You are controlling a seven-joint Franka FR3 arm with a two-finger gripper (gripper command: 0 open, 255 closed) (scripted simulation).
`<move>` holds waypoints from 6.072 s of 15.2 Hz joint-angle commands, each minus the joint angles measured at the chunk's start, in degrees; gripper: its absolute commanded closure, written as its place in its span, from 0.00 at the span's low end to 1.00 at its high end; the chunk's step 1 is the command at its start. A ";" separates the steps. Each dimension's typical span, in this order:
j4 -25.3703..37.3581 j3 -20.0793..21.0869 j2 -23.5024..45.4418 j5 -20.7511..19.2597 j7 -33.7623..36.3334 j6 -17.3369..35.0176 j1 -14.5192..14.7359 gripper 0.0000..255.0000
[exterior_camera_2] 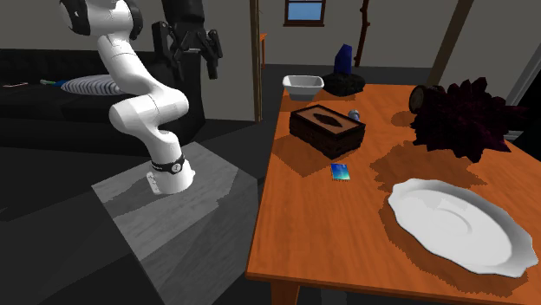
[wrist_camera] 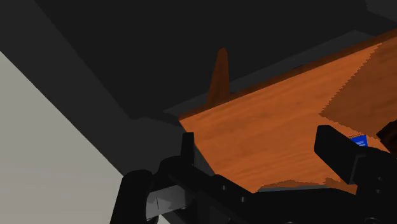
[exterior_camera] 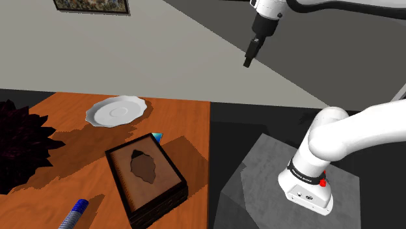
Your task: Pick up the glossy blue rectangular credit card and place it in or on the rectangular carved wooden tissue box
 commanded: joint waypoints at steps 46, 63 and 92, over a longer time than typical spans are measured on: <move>35.91 35.44 79.33 -26.37 109.93 19.21 -2.59 0.00; 35.60 35.33 79.46 -26.53 109.99 19.63 -2.67 1.00; 48.28 38.43 73.47 -20.94 104.39 2.93 -2.62 1.00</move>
